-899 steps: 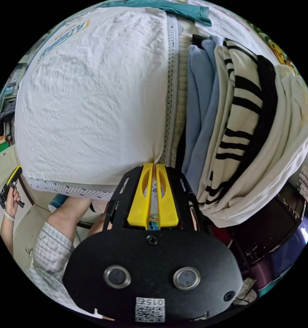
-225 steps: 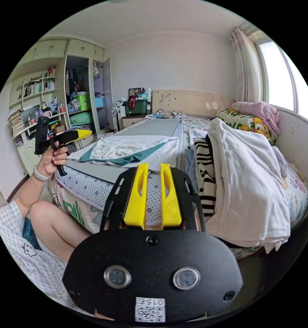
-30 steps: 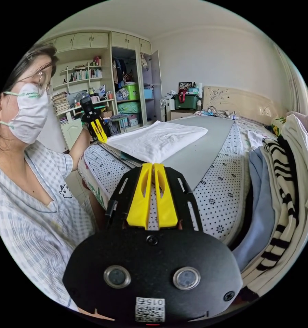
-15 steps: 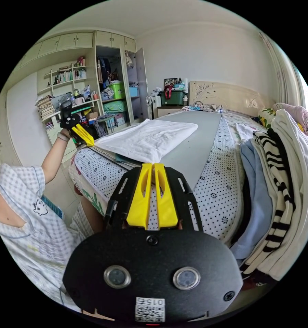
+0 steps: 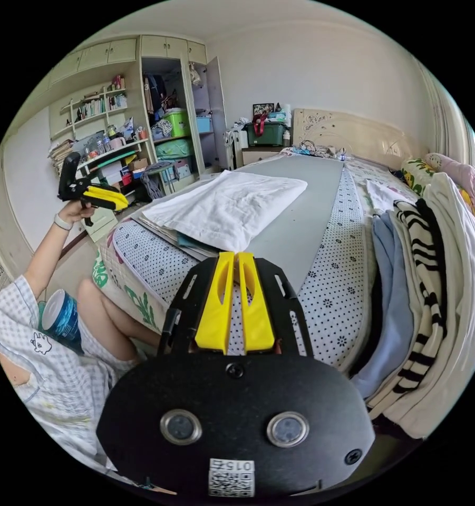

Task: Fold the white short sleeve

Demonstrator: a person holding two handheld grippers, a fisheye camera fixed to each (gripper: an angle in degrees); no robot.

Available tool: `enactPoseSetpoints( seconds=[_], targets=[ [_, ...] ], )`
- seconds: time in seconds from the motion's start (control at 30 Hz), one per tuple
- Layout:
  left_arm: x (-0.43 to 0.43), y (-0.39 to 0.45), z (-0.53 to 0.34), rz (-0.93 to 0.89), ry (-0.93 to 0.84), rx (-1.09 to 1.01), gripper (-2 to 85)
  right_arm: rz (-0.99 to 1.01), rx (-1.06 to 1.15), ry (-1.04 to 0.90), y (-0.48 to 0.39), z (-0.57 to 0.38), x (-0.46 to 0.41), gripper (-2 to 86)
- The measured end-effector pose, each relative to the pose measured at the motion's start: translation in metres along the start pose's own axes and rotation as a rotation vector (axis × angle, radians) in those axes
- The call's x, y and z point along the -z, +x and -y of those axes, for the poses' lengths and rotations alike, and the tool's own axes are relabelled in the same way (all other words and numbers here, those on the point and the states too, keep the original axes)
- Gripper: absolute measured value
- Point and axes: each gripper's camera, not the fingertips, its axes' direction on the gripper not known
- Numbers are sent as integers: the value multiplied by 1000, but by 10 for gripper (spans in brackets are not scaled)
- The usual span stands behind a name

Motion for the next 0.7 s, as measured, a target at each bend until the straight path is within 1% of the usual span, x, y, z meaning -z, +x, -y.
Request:
enactPoseSetpoints(
  seconds=[0.13,0.23,0.33,0.43,0.53,0.6,0.63,0.7],
  targets=[
    [33,-14,-30,47,64,153,15,2,-3,-51,-30,31,8,4],
    [52,-34,-43,0,80,252,20,86,-71,-134,-36,64,14,19],
    [65,-54,-48,19,101,285,29,194,-114,-205,-39,99,27,29],
    [63,-67,-55,12,147,315,43,252,-178,-210,-47,135,43,35],
    [48,-70,-67,-34,224,325,48,229,-226,-222,-63,171,50,51],
    [35,-75,-65,-76,217,293,50,232,-239,-213,-73,193,57,50],
    [26,-84,-57,-104,186,273,53,231,-254,-173,-77,207,66,47],
    [12,-106,-41,-118,146,299,57,205,-316,-101,-75,227,82,32]
  ],
)
